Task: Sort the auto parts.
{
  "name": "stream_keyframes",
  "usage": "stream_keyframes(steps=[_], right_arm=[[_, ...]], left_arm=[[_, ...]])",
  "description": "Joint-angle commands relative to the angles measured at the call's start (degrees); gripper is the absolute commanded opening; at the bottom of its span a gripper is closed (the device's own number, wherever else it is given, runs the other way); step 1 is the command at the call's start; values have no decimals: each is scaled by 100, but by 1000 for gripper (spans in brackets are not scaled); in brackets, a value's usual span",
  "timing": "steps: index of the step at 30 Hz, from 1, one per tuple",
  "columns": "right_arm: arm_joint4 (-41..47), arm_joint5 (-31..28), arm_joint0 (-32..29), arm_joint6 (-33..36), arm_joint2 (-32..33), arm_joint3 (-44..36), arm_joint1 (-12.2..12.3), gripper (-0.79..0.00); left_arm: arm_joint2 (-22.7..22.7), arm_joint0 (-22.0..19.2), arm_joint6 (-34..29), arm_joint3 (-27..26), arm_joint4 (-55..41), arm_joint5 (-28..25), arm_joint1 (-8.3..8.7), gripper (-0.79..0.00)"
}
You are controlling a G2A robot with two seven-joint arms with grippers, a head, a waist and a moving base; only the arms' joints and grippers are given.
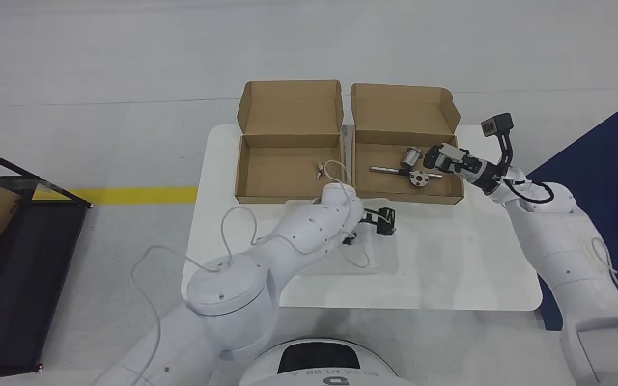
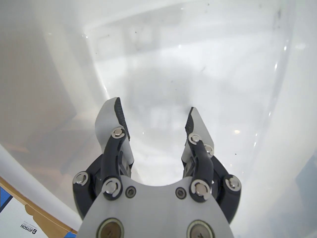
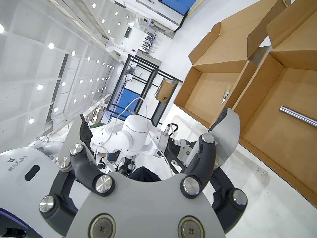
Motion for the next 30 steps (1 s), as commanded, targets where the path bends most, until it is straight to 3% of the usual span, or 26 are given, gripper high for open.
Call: stream_keyframes(steps=[1,8,17,23,30], right_arm=[[0,0,0,0,0,0,0,0],[0,0,0,0,0,0,0,0],[0,0,0,0,0,0,0,0],[0,0,0,0,0,0,0,0],[0,0,0,0,0,0,0,0]], left_arm=[[-11,16,-10,4,20,85,16,-397],[-50,60,-42,-146,94,345,64,-394],[-175,-40,595,-208,116,201,272,-397],[-268,-15,370,-365,131,508,392,-406],[-376,19,146,-558,73,352,495,-425]])
